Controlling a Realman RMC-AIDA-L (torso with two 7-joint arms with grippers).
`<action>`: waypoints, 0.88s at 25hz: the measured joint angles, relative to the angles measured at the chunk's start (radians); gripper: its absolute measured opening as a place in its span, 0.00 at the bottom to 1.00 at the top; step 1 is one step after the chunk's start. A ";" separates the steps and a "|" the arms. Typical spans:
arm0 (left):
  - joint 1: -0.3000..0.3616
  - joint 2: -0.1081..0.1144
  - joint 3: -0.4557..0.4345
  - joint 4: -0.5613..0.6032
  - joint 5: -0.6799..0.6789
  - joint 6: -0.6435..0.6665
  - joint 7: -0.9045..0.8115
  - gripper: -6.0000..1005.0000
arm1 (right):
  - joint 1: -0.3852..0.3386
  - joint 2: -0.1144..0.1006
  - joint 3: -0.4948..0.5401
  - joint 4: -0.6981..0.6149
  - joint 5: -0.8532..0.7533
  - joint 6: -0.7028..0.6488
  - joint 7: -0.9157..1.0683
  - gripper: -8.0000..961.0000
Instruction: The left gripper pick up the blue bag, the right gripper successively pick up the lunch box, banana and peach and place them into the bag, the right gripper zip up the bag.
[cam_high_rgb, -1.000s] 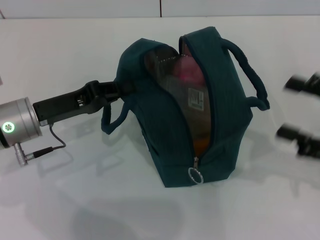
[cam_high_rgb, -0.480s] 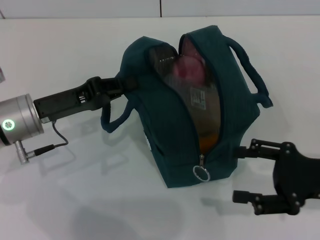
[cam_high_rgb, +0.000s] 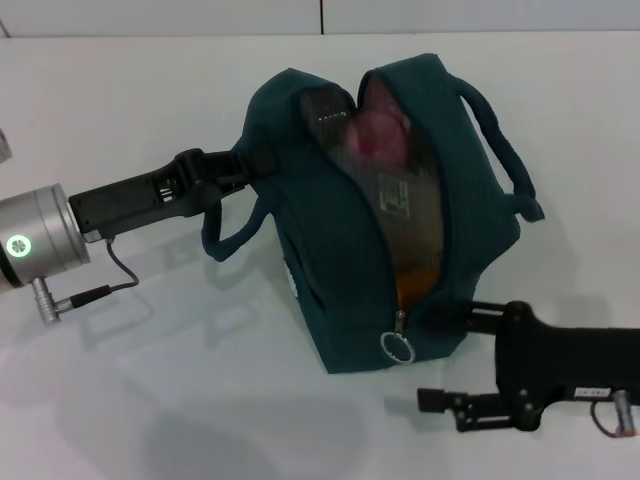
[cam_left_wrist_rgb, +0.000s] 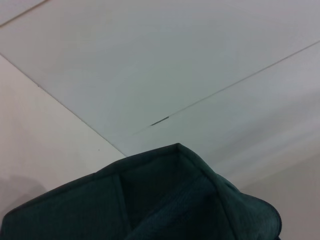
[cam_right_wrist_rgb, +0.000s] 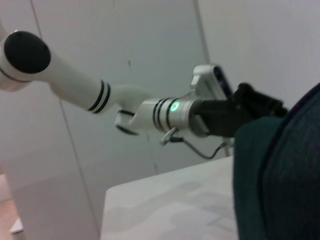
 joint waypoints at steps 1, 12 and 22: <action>0.000 0.000 0.000 -0.002 0.000 -0.001 0.000 0.07 | 0.003 0.001 -0.011 0.002 0.001 0.003 0.000 0.80; -0.002 0.001 0.000 -0.011 0.000 -0.006 0.014 0.07 | 0.001 0.004 -0.042 0.006 0.007 0.026 -0.017 0.79; -0.006 0.002 0.000 -0.014 0.000 -0.009 0.015 0.07 | 0.016 0.006 -0.054 0.023 0.015 0.050 -0.017 0.79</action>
